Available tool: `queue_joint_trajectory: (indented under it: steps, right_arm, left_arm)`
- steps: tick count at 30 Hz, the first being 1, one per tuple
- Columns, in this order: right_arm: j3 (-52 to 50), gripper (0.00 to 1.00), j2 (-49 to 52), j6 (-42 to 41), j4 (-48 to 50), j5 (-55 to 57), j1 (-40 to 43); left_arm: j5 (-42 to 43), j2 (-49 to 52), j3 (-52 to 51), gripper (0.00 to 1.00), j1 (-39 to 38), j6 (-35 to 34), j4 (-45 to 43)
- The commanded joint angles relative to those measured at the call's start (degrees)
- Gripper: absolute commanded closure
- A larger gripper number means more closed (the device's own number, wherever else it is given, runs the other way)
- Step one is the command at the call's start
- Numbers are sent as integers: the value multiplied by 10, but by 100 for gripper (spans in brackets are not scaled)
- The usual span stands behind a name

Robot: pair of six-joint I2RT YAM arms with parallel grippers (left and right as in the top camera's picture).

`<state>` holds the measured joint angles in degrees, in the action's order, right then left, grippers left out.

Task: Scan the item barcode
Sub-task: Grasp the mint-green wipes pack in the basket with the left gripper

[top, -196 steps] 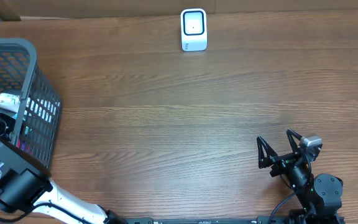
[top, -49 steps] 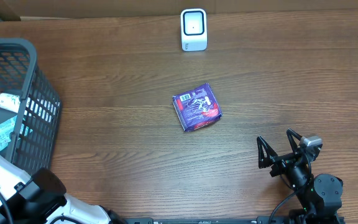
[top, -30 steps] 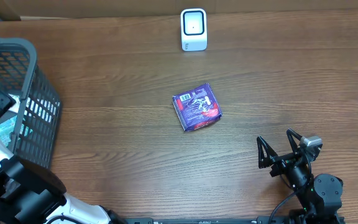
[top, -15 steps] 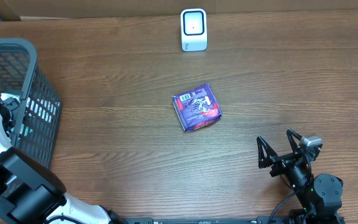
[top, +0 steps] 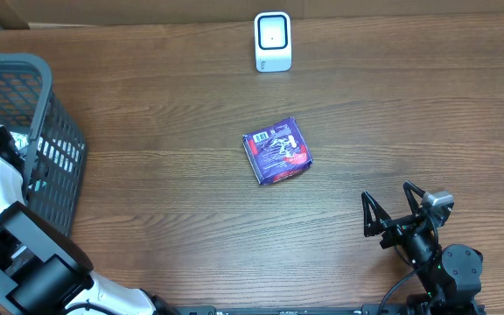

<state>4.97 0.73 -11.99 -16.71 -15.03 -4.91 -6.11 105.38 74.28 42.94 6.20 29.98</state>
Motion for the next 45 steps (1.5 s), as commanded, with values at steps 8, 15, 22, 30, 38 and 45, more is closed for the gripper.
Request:
queue_joint_trajectory:
  steps: [8, 15, 22, 30, 38, 45]
  right_arm:
    - [7, 0, -5, 1, -14, -1, -3]
    - [7, 0, -5, 1, -14, -1, -3]
    - [7, 0, -5, 1, -14, -1, -3]
    - [7, 0, -5, 1, -14, -1, -3]
    - [7, 0, -5, 1, -14, -1, -3]
    - [7, 0, -5, 1, -14, -1, -3]
  left_arm:
    - [-2, 29, -38, 38, 2, 15, -45]
    - [-1, 40, -38, 40, 2, 16, -64]
    - [0, 41, -46, 41, 5, 15, -75]
    - [52, 39, 19, 38, 7, -115, 5]
    - [87, 39, 199, 26, 7, -188, 138]
    - [70, 46, 231, 26, 5, -202, 166]
